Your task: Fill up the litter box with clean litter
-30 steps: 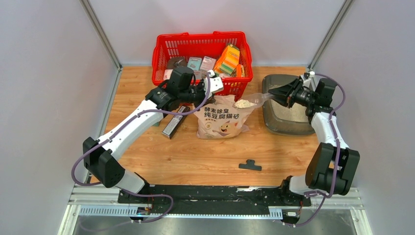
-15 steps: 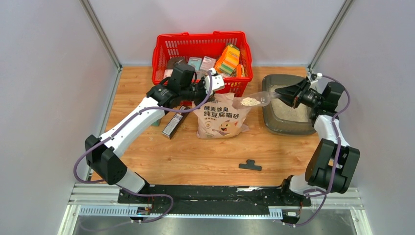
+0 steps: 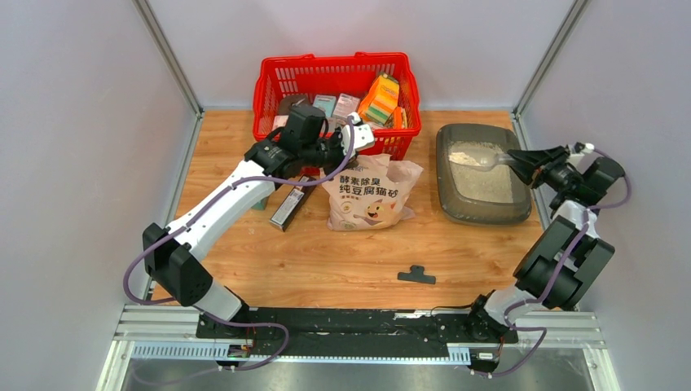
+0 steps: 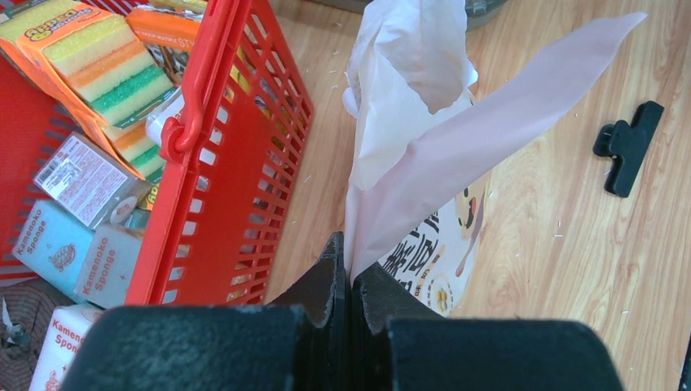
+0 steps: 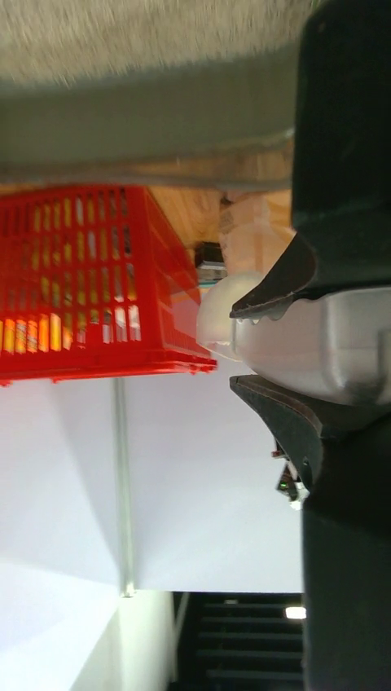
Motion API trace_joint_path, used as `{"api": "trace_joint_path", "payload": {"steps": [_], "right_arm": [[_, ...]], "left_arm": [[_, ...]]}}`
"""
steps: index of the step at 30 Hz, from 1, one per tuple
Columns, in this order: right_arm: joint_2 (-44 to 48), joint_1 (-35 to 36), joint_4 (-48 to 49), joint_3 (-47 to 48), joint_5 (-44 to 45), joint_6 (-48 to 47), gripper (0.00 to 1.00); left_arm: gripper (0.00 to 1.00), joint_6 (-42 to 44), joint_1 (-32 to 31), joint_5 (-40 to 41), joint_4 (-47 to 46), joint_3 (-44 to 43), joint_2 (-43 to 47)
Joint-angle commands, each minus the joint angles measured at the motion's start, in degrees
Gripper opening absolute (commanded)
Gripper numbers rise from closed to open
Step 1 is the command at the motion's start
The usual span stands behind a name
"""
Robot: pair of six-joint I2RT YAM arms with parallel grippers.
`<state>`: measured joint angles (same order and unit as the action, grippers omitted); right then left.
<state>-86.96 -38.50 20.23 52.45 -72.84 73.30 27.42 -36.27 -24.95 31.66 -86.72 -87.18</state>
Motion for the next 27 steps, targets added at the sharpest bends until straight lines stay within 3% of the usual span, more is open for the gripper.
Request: {"api": "trace_joint_path", "payload": {"steps": [1, 5, 11, 18, 24, 27], "right_arm": [[-2.9, -6.2, 3.2, 1.3, 4.1, -3.2, 0.00], [-2.2, -8.3, -8.2, 3.2, 12.1, -15.2, 0.00], [3.3, -6.1, -17.5, 4.4, 28.3, -29.5, 0.00], [6.0, 1.2, -19.8, 6.2, 45.2, -39.7, 0.00], [3.3, 10.3, -18.4, 11.8, 54.0, -42.8, 0.00], [2.5, 13.4, -19.5, 15.7, 58.5, -48.6, 0.00]], "left_arm": [[0.00, 1.2, 0.4, -0.8, -4.3, -4.2, 1.5], [0.00, 1.6, 0.3, -0.5, -3.6, -4.0, 1.8], [0.00, 1.8, 0.4, 0.0, -3.2, -2.7, 2.8], [0.00, 2.2, 0.3, -0.1, -3.0, -1.7, 3.4], [0.00, 1.7, 0.4, -0.7, -3.5, -0.9, 3.8], [0.00, 1.2, 0.3, -1.2, -3.9, -0.1, 4.3]]}}
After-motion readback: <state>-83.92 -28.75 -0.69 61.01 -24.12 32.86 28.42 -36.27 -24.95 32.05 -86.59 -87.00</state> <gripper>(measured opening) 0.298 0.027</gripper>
